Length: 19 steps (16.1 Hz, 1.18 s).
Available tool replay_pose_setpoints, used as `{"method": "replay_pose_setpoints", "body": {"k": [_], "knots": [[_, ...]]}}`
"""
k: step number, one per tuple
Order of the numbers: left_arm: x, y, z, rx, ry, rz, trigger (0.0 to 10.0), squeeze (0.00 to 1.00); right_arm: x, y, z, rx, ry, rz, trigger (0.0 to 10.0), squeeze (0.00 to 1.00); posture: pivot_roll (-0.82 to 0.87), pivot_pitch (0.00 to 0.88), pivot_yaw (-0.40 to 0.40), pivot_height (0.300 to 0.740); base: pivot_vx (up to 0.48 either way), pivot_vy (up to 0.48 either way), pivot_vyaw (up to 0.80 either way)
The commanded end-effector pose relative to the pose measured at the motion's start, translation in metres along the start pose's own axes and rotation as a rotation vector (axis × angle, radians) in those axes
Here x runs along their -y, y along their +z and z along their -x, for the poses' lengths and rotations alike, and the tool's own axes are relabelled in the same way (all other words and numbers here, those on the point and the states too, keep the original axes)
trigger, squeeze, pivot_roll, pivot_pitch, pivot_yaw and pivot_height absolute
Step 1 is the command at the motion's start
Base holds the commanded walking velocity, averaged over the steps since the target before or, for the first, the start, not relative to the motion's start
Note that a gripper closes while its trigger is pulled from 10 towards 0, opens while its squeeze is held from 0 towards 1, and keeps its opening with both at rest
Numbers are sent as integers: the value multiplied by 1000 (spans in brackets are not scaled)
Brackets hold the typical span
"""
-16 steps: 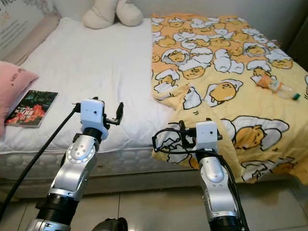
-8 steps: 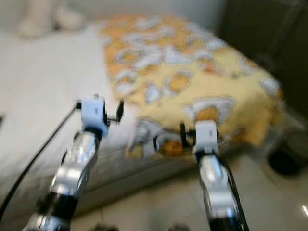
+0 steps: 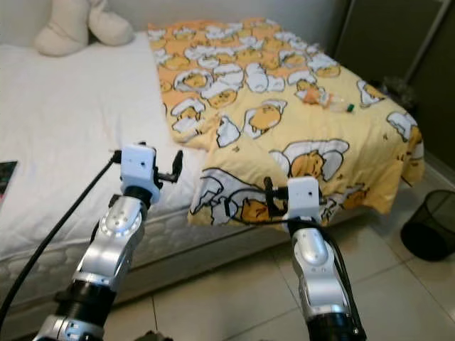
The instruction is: Clean up the room
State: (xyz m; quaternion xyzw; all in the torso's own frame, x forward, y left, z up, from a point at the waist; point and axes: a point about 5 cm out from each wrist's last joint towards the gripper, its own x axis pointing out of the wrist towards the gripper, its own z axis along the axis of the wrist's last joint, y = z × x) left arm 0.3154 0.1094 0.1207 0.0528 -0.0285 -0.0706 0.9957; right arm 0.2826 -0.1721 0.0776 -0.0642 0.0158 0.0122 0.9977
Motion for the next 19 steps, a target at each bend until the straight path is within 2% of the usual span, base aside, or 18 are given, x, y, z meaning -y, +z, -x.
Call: {"method": "replay_pose_setpoints", "body": {"k": [1, 8, 11, 19], "knots": [[0, 3, -3, 9, 1, 3, 10000, 0, 2, 3, -2, 16, -7, 4, 10000, 0, -113, 0, 47, 724, 0, 0, 0], [0, 2, -3, 8, 2, 6, 10000, 0, 3, -1, -2, -11, -27, -11, 10000, 0, -113, 0, 48, 720, 0, 0, 504], [1, 1, -3, -2, -5, -4, 10000, 0, 5, -2, -1, -16, -38, -17, 10000, 0, -114, 0, 50, 690, 0, 0, 433], [0, -1, -5, -6, -36, -12, 10000, 0, 5, -3, 0, 2, -47, -4, 10000, 0, -114, 0, 51, 618, 0, 0, 0]]}}
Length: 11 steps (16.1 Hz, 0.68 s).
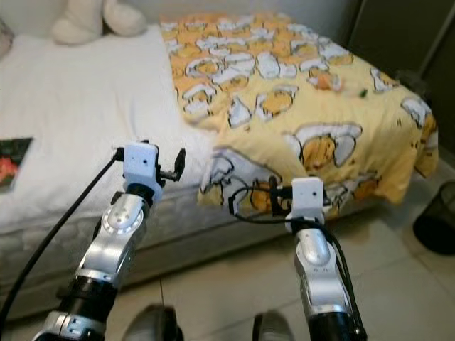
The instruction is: Clean up the room
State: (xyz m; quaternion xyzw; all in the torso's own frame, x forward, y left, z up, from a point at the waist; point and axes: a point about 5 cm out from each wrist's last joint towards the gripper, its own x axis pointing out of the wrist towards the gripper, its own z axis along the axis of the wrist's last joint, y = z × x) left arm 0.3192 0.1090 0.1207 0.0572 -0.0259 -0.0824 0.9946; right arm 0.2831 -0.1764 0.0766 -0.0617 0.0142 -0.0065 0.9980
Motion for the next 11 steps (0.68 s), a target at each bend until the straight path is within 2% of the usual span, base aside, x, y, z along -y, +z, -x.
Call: {"method": "replay_pose_setpoints", "body": {"k": [1, 4, 7, 11], "knots": [[0, 0, -1, 0, -16, -8, 10000, 0, 1, -1, 0, 4, -8, 6, 10000, 0, -115, 0, 53, 618, 0, 0, 0], [2, 0, 0, 14, -43, 0, 10000, 0, 0, -1, 0, 6, -6, 5, 10000, 0, -117, 0, 55, 618, 100, 0, 0], [1, 0, -3, 11, -38, -11, 10000, 0, -1, -1, -1, 9, -1, 8, 10000, 0, -117, 0, 55, 618, 465, 0, 0], [7, 4, -4, 45, -79, 22, 10000, 0, -1, 0, -4, 18, 0, 12, 10000, 0, -119, 0, 56, 618, 465, 0, 0]]}}
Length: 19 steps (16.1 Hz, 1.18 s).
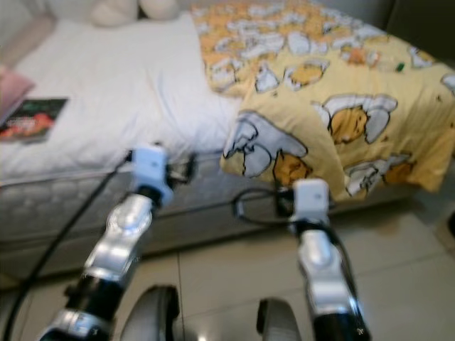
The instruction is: Clean up the room
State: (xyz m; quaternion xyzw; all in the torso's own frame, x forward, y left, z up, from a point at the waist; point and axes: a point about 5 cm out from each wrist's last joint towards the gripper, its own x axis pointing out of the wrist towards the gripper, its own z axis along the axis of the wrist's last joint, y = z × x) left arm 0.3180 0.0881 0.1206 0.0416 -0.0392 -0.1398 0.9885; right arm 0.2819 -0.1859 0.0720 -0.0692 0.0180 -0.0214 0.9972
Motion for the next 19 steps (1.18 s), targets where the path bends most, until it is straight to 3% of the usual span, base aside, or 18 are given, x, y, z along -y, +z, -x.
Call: {"method": "replay_pose_setpoints", "body": {"k": [1, 6, 7, 12, 15, 17, 19], "knots": [[-13, 3, 0, 12, 29, -6, 10000, 0, -11, 6, -4, 27, 29, -4, 10000, 0, -117, 0, 55, 618, 465, 0, 0], [-11, 3, 1, 21, 20, -16, 10000, 0, -12, 6, -4, 27, 32, -4, 10000, 0, -116, 0, 54, 618, 465, 0, 0], [-4, 6, 2, 49, -40, -46, 10000, 0, -11, 6, -4, 26, 33, -3, 10000, 0, -116, 0, 54, 618, 465, 0, 0], [6, 6, 3, 56, -90, -10, 10000, 0, -12, 5, -4, 15, 40, 16, 10000, 0, -121, 0, 54, 618, 464, 0, 0], [7, 6, 3, 54, -104, -5, 10000, 0, -12, 4, -4, 12, 39, 5, 10000, 0, -122, 0, 54, 618, 461, 0, -531], [4, -3, -1, -24, -47, -28, 10000, 0, -12, 4, -3, 21, 38, -2, 10000, 0, -123, 0, 52, 618, 171, 0, 0], [10, -16, -15, -134, -100, 10, 10000, 0, -13, 2, -2, 12, 47, 2, 10000, 0, -119, 0, 43, 618, 0, 0, 0]]}}
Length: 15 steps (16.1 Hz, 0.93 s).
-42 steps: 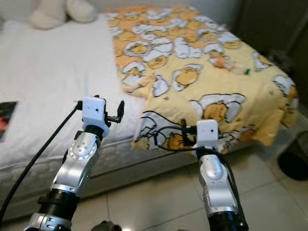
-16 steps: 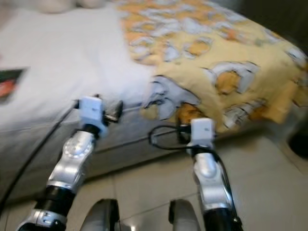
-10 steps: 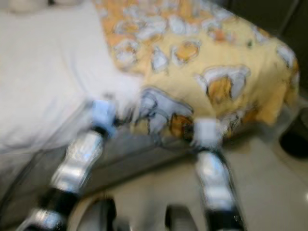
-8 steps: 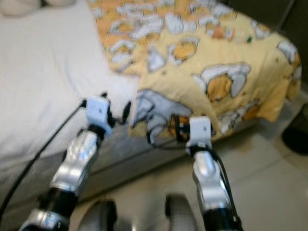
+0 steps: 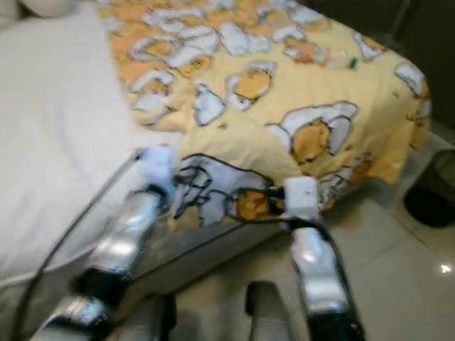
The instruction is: Clean up the room
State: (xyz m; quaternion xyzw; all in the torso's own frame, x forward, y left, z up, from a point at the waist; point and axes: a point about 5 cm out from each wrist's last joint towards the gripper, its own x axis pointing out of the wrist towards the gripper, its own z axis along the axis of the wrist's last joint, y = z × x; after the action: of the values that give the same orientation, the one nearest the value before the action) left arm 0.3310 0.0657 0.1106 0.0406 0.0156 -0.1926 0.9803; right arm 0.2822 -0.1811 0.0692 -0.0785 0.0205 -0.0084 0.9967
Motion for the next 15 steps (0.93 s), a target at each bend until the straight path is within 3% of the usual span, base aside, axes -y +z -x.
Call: {"method": "replay_pose_setpoints", "body": {"k": [1, 3, 5, 7, 10, 11, 12, 13, 14, 15], "knots": [[-8, -9, 0, -50, 6, 14, 10000, 0, -8, 4, -1, 14, 24, -16, 10000, 0, -120, 0, 42, 618, 0, 0, 0], [-4, -15, -11, -106, -20, 58, 10000, 0, -8, 5, 1, 16, 25, -15, 10000, 0, -131, 0, 42, 618, 0, 0, 0], [-9, -15, -20, -141, 18, 41, 10000, 0, -3, -2, 12, -8, 13, -11, 10000, 0, -156, 0, 46, 618, 0, 0, 0], [-12, -12, -24, -136, 40, 38, 10000, 0, 0, -7, 19, -21, 8, -3, 10000, 0, -182, 0, 57, 618, 0, 0, 0], [-2, -18, -25, -150, 12, 41, 10000, 0, 4, -8, 26, -28, -5, 2, 10000, 0, -205, 0, 62, 618, 0, 0, 0], [-4, -24, -25, -188, 64, 48, 10000, 0, 5, -8, 30, -35, -3, 9, 10000, 0, -213, 0, 59, 618, 0, 0, 0], [-17, -23, -25, -194, 196, 56, 10000, 0, 6, -10, 33, -44, 3, 16, 10000, 0, -219, 0, 55, 618, 0, 0, 0], [-22, -22, -24, -192, 243, 60, 10000, 0, 6, -10, 35, -46, 5, 18, 10000, 0, -221, 0, 54, 618, 0, 0, 0], [-35, -11, -25, -114, 356, 45, 10000, 0, 7, -10, 40, -50, 10, 25, 10000, 0, -230, 13, 53, 618, 0, 0, 0], [-36, -2, -26, -50, 370, 41, 10000, 0, 8, -10, 42, -53, 10, 29, 10000, 0, -232, 18, 53, 618, 0, 0, 0]]}}
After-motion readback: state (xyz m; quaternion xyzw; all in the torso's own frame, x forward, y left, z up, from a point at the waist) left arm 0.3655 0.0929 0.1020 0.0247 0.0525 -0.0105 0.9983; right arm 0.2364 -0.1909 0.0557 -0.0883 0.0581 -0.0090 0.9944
